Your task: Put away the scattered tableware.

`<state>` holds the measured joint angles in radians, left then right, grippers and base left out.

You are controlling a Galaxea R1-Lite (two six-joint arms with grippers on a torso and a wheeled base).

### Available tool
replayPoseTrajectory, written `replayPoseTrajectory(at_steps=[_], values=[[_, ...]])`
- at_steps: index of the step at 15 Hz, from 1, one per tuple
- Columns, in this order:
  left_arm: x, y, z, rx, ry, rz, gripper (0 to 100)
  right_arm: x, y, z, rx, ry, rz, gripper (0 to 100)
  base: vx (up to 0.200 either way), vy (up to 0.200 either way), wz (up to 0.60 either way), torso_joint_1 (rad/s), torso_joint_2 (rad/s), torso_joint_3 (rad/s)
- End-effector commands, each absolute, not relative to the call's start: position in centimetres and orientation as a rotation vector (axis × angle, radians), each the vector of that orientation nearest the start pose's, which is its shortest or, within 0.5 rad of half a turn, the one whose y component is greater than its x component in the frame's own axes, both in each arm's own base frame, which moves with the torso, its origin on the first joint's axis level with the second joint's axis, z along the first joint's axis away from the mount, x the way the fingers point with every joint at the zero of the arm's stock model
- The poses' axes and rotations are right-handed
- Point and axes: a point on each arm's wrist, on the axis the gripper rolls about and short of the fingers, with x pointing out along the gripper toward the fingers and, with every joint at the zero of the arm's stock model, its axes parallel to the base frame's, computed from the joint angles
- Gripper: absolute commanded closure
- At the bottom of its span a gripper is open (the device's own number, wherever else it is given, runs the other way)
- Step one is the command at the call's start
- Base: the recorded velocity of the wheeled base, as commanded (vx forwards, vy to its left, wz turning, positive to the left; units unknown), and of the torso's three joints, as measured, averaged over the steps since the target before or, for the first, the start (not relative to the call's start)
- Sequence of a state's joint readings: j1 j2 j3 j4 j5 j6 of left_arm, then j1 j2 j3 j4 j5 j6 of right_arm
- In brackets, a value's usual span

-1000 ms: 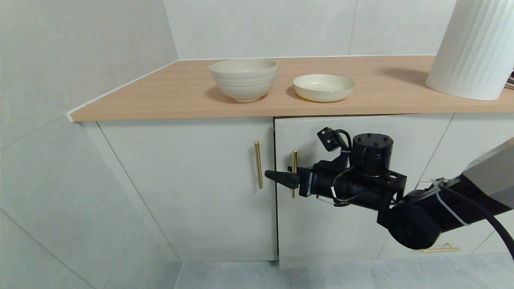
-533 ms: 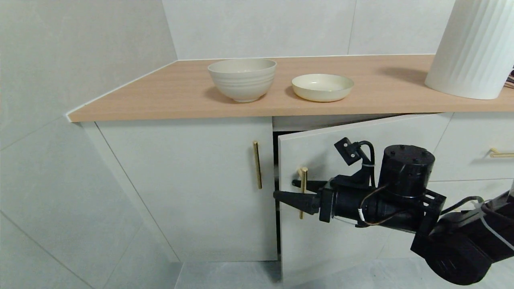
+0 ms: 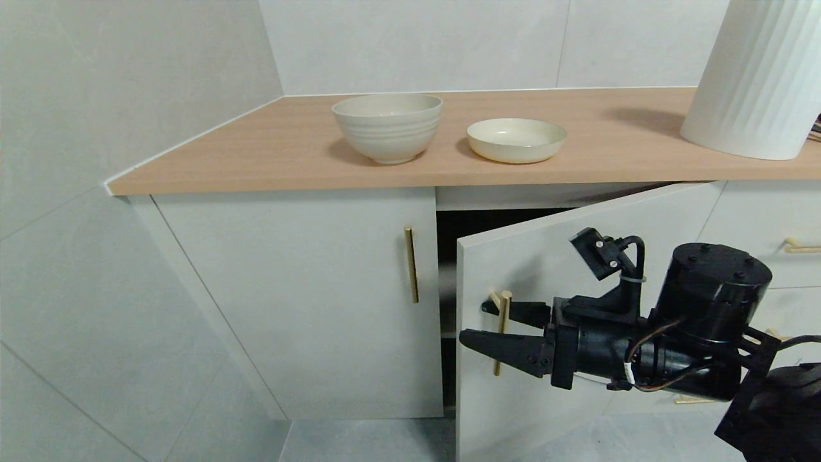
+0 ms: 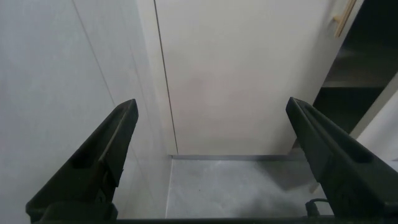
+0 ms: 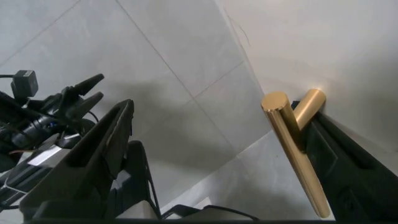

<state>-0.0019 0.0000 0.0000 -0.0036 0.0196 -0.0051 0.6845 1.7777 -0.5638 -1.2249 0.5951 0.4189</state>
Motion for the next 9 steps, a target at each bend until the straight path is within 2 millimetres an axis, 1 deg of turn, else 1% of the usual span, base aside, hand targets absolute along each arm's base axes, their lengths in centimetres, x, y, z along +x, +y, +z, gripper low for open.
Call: replayPoseTrajectory(at_steps=[1,6,7,8,9], values=[[-2.3,0.0,7.6,-0.005,-0.005,0.018,0,21.6,19.3,16.2,0.361,0.239,1.267,0,0.000,0.000,0.00,0.000,0.00,0.000],[-2.3,0.0,7.6,0.008,-0.005,0.018,0,21.7,19.4,16.0,0.357,0.244,1.266,0,0.000,0.000,0.00,0.000,0.00,0.000],[-2.3,0.1,7.7,0.008,-0.012,0.020,0,21.8,19.5,15.6,0.355,0.255,1.265,0,0.000,0.000,0.00,0.000,0.00,0.000],[-2.4,0.0,8.0,0.004,-0.031,0.018,0,21.9,19.6,15.4,0.354,0.263,1.265,0,0.000,0.000,0.00,0.000,0.00,0.000],[-2.9,0.0,9.8,-0.001,-0.095,0.014,0,21.9,19.7,15.2,0.354,0.270,1.264,0,0.000,0.000,0.00,0.000,0.00,0.000]])
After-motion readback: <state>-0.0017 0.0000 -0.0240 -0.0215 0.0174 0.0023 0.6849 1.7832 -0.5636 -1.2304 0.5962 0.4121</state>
